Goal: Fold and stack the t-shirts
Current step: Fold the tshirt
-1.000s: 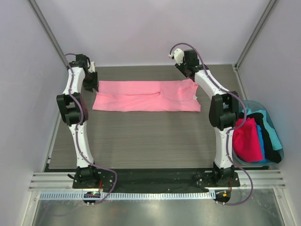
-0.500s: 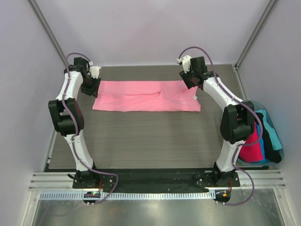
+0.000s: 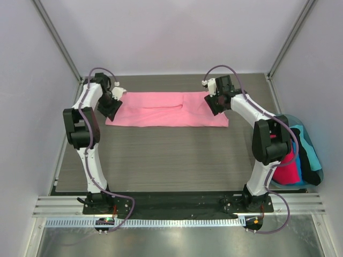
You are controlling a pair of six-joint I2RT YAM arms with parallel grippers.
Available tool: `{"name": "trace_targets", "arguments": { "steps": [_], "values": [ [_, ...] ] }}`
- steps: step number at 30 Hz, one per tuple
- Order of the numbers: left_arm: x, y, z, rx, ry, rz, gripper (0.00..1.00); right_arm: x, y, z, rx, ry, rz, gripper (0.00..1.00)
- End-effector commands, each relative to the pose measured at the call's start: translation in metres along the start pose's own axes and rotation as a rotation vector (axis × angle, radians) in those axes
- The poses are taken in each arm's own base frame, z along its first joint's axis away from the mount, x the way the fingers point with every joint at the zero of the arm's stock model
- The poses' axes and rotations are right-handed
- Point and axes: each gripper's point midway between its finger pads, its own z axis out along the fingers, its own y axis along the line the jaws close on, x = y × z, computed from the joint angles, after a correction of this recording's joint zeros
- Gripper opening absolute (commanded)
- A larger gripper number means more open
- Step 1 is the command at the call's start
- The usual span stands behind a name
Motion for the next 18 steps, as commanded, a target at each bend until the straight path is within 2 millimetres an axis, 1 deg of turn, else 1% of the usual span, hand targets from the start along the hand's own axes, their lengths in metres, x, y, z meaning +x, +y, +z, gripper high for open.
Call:
{"name": "trace_targets", "arguments": {
  "steps": [1, 2, 5, 6, 8, 11, 13, 14, 16, 17, 18],
  "values": [
    [0.005, 0.003, 0.008, 0.004, 0.069, 0.060, 0.46, -0.017, -0.006, -0.026, 0.016, -0.078, 0.023, 0.52],
    [0.004, 0.004, 0.008, -0.001, 0.076, 0.068, 0.45, -0.017, -0.006, -0.026, 0.017, -0.079, 0.023, 0.52],
    [0.013, 0.001, 0.016, 0.011, 0.123, 0.083, 0.45, -0.016, -0.008, -0.026, 0.019, -0.077, 0.027, 0.52],
    [0.017, 0.005, 0.018, -0.011, 0.141, 0.090, 0.45, -0.017, -0.010, -0.027, 0.023, -0.082, 0.028, 0.52],
    [0.019, 0.005, 0.022, -0.025, 0.150, 0.101, 0.45, -0.017, -0.011, -0.027, 0.024, -0.082, 0.029, 0.52],
    [0.020, 0.004, 0.028, -0.023, 0.147, 0.107, 0.40, -0.016, -0.011, -0.026, 0.024, -0.080, 0.027, 0.52],
    [0.023, 0.007, 0.029, -0.040, 0.170, 0.101, 0.33, -0.016, -0.012, -0.025, 0.027, -0.079, 0.027, 0.52],
    [0.025, 0.006, 0.031, -0.034, 0.178, 0.099, 0.22, -0.016, -0.012, -0.025, 0.025, -0.080, 0.025, 0.52],
    [0.030, 0.001, 0.031, -0.013, 0.192, 0.093, 0.10, -0.013, -0.015, -0.025, 0.036, -0.072, 0.023, 0.52],
    [0.032, -0.003, 0.031, -0.001, 0.198, 0.093, 0.01, -0.011, -0.020, -0.024, 0.059, -0.069, 0.026, 0.52],
    [0.039, -0.009, 0.028, 0.016, 0.216, 0.092, 0.00, -0.008, -0.023, -0.020, 0.068, -0.060, 0.031, 0.52]
  ]
}}
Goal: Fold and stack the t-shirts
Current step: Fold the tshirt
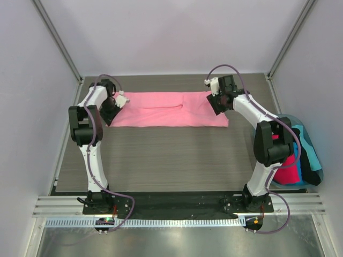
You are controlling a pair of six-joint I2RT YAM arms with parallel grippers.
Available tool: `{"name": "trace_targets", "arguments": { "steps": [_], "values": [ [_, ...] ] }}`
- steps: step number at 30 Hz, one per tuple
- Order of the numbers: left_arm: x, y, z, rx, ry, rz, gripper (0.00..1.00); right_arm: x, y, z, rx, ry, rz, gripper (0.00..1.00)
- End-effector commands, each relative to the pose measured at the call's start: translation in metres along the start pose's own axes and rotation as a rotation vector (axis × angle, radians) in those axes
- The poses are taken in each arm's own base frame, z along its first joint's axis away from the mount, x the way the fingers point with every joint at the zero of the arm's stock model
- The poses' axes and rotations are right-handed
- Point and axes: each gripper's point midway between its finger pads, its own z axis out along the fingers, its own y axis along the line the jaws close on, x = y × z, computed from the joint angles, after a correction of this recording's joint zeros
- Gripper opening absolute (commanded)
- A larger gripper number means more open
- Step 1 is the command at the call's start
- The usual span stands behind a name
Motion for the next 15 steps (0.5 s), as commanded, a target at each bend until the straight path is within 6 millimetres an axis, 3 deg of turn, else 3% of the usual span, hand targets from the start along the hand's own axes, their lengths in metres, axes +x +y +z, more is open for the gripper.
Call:
{"name": "trace_targets", "arguments": {
  "steps": [1, 8, 13, 15],
  "values": [
    [0.017, -0.014, -0.004, 0.034, 0.051, 0.012, 0.00, -0.010, -0.017, -0.010, 0.055, -0.048, 0.019, 0.52],
    [0.043, -0.048, -0.018, 0.092, 0.038, 0.018, 0.00, -0.010, -0.028, 0.023, 0.042, -0.011, 0.055, 0.52],
    [0.051, -0.053, -0.032, 0.072, 0.027, 0.017, 0.00, -0.032, -0.033, 0.023, 0.036, -0.059, 0.075, 0.51],
    [0.059, -0.064, -0.038, 0.104, 0.048, 0.017, 0.00, -0.033, -0.035, 0.023, 0.040, -0.061, 0.072, 0.50]
  ]
}}
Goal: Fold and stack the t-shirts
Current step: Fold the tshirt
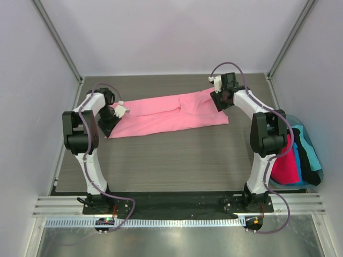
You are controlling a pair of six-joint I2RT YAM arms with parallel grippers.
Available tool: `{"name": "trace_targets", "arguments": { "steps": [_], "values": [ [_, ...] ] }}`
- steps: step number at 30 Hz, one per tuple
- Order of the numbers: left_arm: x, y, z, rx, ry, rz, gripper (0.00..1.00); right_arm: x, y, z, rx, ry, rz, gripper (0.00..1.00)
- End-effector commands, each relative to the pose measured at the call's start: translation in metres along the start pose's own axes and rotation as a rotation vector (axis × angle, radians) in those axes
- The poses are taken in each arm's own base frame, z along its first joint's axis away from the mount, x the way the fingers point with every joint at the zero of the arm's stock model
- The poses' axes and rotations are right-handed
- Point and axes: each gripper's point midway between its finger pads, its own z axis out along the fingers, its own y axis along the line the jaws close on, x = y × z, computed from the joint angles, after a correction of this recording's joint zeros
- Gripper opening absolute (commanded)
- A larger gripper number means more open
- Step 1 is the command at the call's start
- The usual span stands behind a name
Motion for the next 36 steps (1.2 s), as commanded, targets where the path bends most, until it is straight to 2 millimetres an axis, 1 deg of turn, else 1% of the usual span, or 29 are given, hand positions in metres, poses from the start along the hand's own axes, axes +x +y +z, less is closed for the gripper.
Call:
{"name": "trace_targets", "arguments": {
  "steps": [1, 2, 3, 4, 5, 6, 7, 9, 10, 11, 12, 14, 16, 17, 18, 19, 20, 21, 22, 24, 25, 29, 30, 31, 32, 33, 34, 35, 36],
  "values": [
    [0.006, -0.018, -0.026, 0.017, -0.026, 0.021, 0.00, -0.036, -0.008, -0.014, 0.021, -0.096, 0.013, 0.51],
    [0.011, -0.025, -0.032, 0.025, -0.024, 0.021, 0.00, -0.036, -0.009, -0.012, 0.023, -0.094, 0.008, 0.51],
    [0.017, -0.038, -0.027, 0.054, -0.002, 0.028, 0.00, -0.036, -0.011, -0.005, 0.026, -0.084, 0.006, 0.52],
    [0.023, -0.043, -0.026, 0.064, 0.008, 0.026, 0.00, -0.036, -0.012, -0.001, 0.033, -0.078, 0.009, 0.52],
    [0.025, -0.057, -0.026, 0.077, 0.026, 0.052, 0.00, -0.035, -0.015, 0.004, 0.037, -0.070, 0.019, 0.53],
    [0.033, -0.067, -0.025, 0.090, 0.042, 0.056, 0.00, -0.042, -0.017, 0.005, 0.042, -0.085, 0.031, 0.53],
    [0.035, -0.078, -0.024, 0.104, 0.052, 0.067, 0.00, -0.039, -0.016, 0.014, 0.036, -0.071, 0.028, 0.53],
    [0.041, -0.090, -0.027, 0.109, 0.058, 0.074, 0.00, -0.047, -0.018, 0.018, 0.039, -0.086, 0.023, 0.53],
    [0.047, -0.100, -0.024, 0.123, 0.080, 0.076, 0.00, -0.044, -0.017, 0.027, 0.036, -0.072, 0.018, 0.53],
    [0.049, -0.106, -0.025, 0.137, 0.084, 0.078, 0.00, -0.046, -0.017, 0.028, 0.033, -0.073, 0.015, 0.53],
    [0.050, -0.112, -0.025, 0.140, 0.086, 0.087, 0.00, -0.051, -0.020, 0.029, 0.036, -0.082, 0.012, 0.53],
    [0.053, -0.119, -0.028, 0.134, 0.086, 0.084, 0.00, -0.048, -0.020, 0.040, 0.032, -0.064, 0.010, 0.53],
    [0.055, -0.124, -0.032, 0.134, 0.084, 0.088, 0.00, -0.053, -0.022, 0.044, 0.032, -0.072, 0.013, 0.53],
    [0.057, -0.126, -0.033, 0.137, 0.088, 0.083, 0.00, -0.049, -0.019, 0.052, 0.021, -0.056, 0.012, 0.52],
    [0.057, -0.129, -0.034, 0.141, 0.090, 0.083, 0.00, -0.054, -0.019, 0.053, 0.014, -0.065, 0.012, 0.51],
    [0.057, -0.131, -0.037, 0.139, 0.083, 0.080, 0.00, -0.054, -0.018, 0.056, 0.009, -0.061, 0.013, 0.50],
    [0.058, -0.133, -0.039, 0.144, 0.087, 0.076, 0.00, -0.048, -0.017, 0.064, 0.005, -0.042, 0.014, 0.49],
    [0.057, -0.136, -0.040, 0.143, 0.089, 0.085, 0.00, -0.050, -0.017, 0.067, 0.005, -0.042, 0.014, 0.48],
    [0.057, -0.138, -0.041, 0.143, 0.090, 0.091, 0.00, -0.052, -0.011, 0.069, -0.031, -0.050, 0.012, 0.43],
    [0.057, -0.141, -0.044, 0.137, 0.095, 0.101, 0.00, -0.046, -0.006, 0.078, -0.054, -0.030, 0.009, 0.36],
    [0.058, -0.142, -0.044, 0.138, 0.098, 0.104, 0.00, -0.045, -0.003, 0.081, -0.072, -0.027, 0.007, 0.29],
    [0.056, -0.149, -0.048, 0.147, 0.108, 0.111, 0.00, -0.038, 0.010, 0.092, -0.143, 0.010, 0.014, 0.20],
    [0.056, -0.151, -0.049, 0.148, 0.110, 0.115, 0.00, -0.035, 0.013, 0.097, -0.150, 0.019, 0.017, 0.13],
    [0.056, -0.153, -0.050, 0.152, 0.117, 0.119, 0.00, -0.034, 0.014, 0.099, -0.156, 0.021, 0.017, 0.09],
    [0.056, -0.156, -0.051, 0.158, 0.121, 0.126, 0.00, -0.034, 0.014, 0.102, -0.160, 0.021, 0.018, 0.05],
    [0.055, -0.161, -0.051, 0.162, 0.125, 0.142, 0.00, -0.041, 0.011, 0.103, -0.154, 0.007, 0.016, 0.01],
    [0.054, -0.168, -0.053, 0.176, 0.134, 0.157, 0.00, -0.046, 0.010, 0.110, -0.155, 0.001, 0.013, 0.01],
    [0.054, -0.171, -0.054, 0.188, 0.129, 0.156, 0.00, -0.039, 0.013, 0.118, -0.166, 0.020, 0.011, 0.01],
    [0.052, -0.179, -0.056, 0.199, 0.131, 0.184, 0.00, -0.053, 0.010, 0.117, -0.160, -0.015, 0.008, 0.01]
  ]
}}
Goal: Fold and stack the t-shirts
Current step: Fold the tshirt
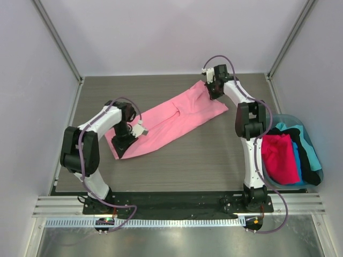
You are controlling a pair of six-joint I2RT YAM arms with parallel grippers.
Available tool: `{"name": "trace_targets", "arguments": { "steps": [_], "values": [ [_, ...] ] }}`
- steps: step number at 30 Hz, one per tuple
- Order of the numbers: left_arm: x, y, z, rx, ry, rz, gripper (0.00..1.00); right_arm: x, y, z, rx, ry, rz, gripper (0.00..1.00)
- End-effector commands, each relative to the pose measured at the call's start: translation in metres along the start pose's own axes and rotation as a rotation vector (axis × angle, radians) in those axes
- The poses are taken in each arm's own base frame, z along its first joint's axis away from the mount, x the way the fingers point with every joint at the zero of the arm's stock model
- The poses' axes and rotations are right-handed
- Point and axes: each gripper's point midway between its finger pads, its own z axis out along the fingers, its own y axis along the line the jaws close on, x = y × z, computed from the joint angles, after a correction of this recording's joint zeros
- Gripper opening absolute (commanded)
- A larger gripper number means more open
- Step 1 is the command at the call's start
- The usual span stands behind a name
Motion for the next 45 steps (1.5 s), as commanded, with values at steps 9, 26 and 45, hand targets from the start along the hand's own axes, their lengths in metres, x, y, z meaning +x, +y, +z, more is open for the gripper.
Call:
{"name": "trace_targets", "arguments": {
  "steps": [9, 26, 45],
  "values": [
    [-0.024, -0.093, -0.004, 0.126, 0.048, 0.212, 0.00, -0.051, 0.004, 0.058, -0.023, -0.142, -0.058, 0.01],
    [-0.098, -0.228, 0.046, 0.312, 0.079, 0.552, 0.00, -0.155, 0.100, 0.077, -0.071, -0.520, -0.179, 0.01],
    [-0.150, -0.251, -0.019, 0.159, -0.170, 0.611, 0.43, -0.271, 0.049, -0.089, 0.117, -0.891, -0.031, 0.46]
  ]
}}
